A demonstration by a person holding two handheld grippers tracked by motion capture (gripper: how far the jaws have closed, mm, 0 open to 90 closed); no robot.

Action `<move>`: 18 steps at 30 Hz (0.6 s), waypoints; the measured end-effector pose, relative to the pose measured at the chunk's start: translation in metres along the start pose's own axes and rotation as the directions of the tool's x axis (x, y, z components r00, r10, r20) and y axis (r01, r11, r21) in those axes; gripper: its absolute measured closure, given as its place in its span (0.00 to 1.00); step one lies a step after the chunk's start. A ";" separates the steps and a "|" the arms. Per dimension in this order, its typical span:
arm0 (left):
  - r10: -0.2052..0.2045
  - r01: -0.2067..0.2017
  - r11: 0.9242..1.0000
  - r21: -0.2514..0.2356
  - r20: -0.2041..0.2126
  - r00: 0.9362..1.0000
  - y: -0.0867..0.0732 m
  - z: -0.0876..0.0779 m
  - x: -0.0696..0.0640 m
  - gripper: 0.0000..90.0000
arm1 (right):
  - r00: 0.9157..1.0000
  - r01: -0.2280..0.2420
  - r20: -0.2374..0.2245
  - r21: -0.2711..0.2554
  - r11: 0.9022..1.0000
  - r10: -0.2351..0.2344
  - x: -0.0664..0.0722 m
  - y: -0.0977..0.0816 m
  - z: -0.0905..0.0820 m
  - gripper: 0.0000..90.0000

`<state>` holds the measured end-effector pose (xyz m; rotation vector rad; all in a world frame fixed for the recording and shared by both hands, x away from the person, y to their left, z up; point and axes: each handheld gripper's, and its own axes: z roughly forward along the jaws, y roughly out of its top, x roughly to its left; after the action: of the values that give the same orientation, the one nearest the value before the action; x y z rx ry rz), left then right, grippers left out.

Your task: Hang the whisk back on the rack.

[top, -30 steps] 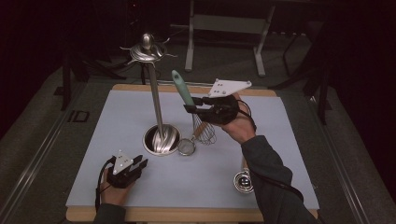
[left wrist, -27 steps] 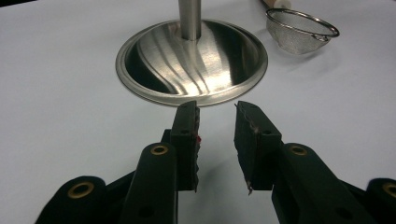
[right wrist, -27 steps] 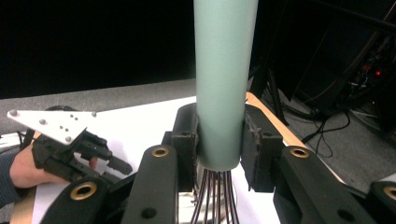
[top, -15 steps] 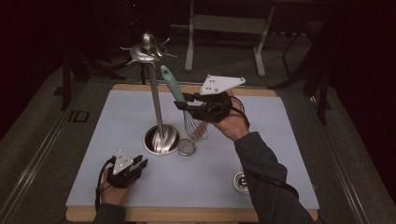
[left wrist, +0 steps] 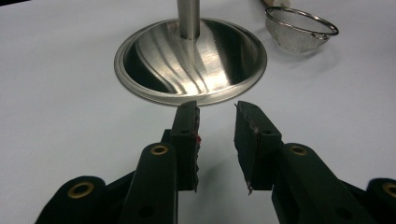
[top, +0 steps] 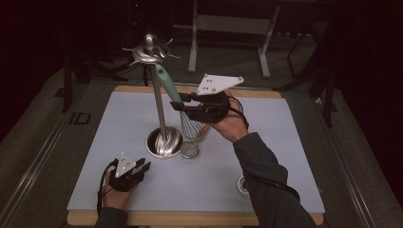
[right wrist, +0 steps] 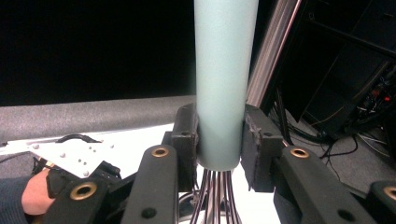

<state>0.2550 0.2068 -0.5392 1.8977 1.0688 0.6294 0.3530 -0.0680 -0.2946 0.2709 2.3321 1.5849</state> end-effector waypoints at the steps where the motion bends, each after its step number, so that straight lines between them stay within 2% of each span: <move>1: 0.001 -0.001 1.000 0.001 0.000 1.000 0.000 0.000 0.000 0.78 | 1.000 -0.002 0.003 0.003 1.000 0.002 0.000 0.001 0.002 0.77; 8: 0.003 -0.003 1.000 0.004 0.002 1.000 0.000 0.000 0.000 0.78 | 1.000 -0.010 0.017 0.013 1.000 0.010 -0.002 0.001 0.009 0.77; 18: 0.001 -0.001 1.000 0.003 0.001 1.000 0.000 0.000 0.000 0.78 | 0.997 -0.018 0.070 0.034 0.999 0.015 0.001 -0.002 0.021 0.76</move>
<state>0.2552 0.2067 -0.5392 1.9014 1.0688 0.6273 0.3593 -0.0497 -0.3037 0.3482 2.3124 1.5187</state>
